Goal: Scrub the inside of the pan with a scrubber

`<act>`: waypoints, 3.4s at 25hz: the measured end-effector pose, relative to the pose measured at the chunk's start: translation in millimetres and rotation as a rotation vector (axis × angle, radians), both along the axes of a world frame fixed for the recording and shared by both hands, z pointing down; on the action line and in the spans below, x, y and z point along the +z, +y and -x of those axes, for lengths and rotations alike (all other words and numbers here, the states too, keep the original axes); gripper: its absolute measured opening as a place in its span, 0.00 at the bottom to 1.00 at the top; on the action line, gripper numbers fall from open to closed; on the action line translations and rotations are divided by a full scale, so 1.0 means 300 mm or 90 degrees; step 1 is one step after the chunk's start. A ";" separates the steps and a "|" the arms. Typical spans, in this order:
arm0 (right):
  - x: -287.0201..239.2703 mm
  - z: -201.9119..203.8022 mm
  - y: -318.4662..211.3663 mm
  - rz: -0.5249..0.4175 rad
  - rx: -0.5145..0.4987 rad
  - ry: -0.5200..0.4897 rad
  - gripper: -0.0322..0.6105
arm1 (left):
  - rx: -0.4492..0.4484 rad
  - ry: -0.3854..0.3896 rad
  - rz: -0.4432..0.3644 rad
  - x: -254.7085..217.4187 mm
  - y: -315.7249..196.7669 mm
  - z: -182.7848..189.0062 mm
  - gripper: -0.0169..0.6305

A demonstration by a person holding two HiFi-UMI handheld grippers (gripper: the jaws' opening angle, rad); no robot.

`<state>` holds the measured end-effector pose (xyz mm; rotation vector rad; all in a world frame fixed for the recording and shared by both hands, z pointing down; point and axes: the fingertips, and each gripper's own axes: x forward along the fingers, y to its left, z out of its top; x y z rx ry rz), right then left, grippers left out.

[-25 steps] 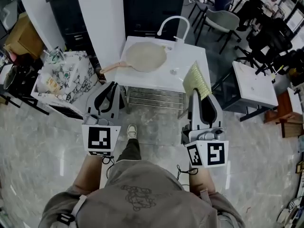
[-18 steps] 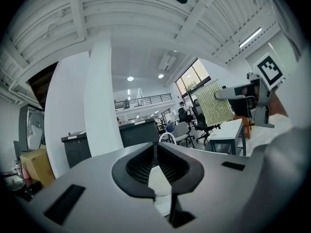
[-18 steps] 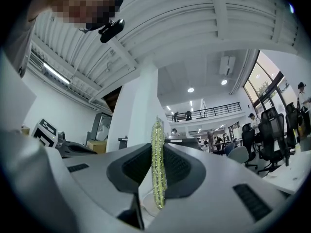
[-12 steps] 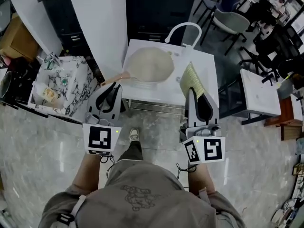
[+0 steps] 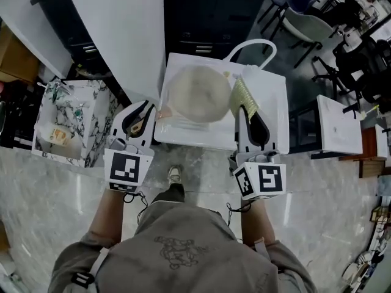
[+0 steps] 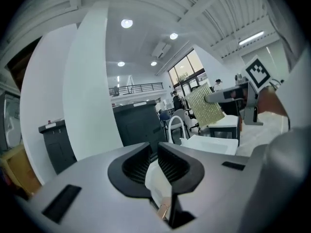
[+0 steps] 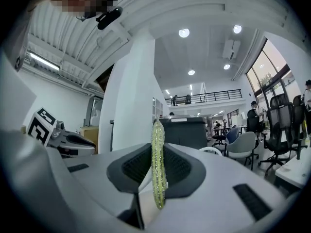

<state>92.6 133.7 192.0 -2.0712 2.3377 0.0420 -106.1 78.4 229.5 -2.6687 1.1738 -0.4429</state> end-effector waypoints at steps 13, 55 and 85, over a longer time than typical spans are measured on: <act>0.231 0.011 -0.379 0.110 -0.019 0.031 0.17 | 0.108 -0.154 0.172 0.338 -0.255 -0.053 0.38; 1.188 -0.233 -0.917 0.395 0.041 0.165 0.17 | 0.159 -0.523 0.514 1.162 -0.258 -0.034 0.29; 1.273 0.407 -0.670 0.469 -0.540 0.187 0.18 | 0.159 -0.513 0.503 1.164 -0.276 -0.036 0.28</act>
